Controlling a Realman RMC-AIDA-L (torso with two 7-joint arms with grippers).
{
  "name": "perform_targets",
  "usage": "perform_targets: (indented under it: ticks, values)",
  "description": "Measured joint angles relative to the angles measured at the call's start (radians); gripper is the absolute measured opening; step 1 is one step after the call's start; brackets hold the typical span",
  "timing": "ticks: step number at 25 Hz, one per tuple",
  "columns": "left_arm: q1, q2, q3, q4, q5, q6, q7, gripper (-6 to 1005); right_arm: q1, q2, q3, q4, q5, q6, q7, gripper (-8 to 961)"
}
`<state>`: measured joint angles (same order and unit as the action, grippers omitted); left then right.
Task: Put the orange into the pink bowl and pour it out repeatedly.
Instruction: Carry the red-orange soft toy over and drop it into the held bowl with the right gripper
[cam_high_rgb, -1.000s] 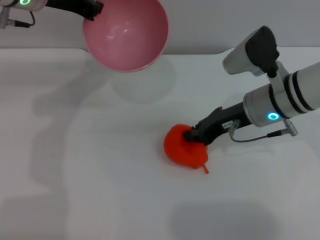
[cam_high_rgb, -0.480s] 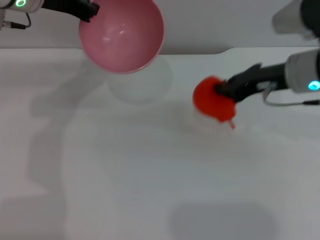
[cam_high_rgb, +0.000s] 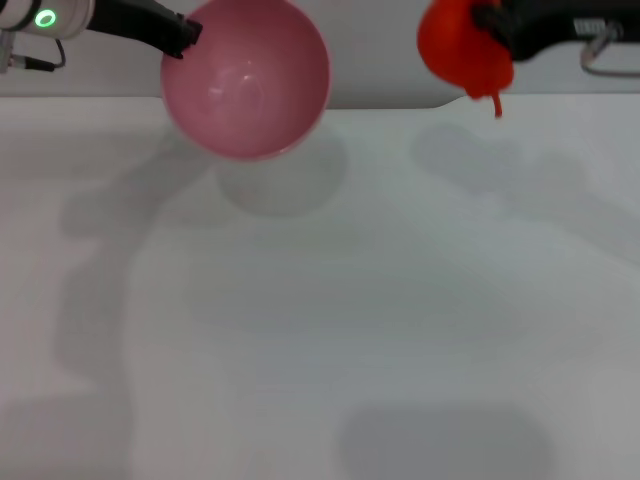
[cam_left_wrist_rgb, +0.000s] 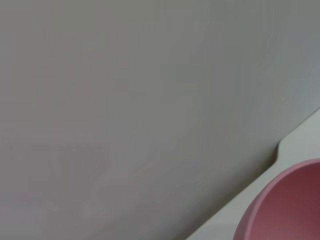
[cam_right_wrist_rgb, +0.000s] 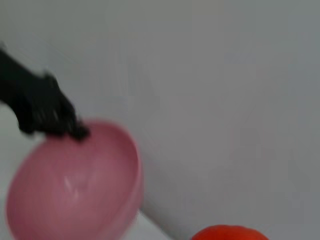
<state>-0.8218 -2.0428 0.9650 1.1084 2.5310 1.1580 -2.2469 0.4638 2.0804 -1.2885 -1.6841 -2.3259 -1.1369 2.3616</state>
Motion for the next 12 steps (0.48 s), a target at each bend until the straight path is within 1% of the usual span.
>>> perform_targets:
  ticks: [2,6,8,12]
  values:
    - [0.003,-0.003,0.016,0.0,0.0,0.006,-0.001,43,0.006,0.001,-0.021,-0.049,0.001,0.0,0.003,80]
    - [0.01,-0.005,0.084,-0.001,-0.001,0.03,-0.017,43,0.024,0.001,-0.072,-0.128,0.001,-0.003,0.003,87]
    - [0.011,-0.008,0.11,-0.001,-0.002,0.042,-0.024,43,0.039,0.001,-0.101,-0.145,0.001,-0.003,0.003,91]
    - [0.011,-0.011,0.142,-0.001,-0.006,0.052,-0.034,43,0.058,-0.001,-0.137,-0.13,0.001,0.001,0.003,98]
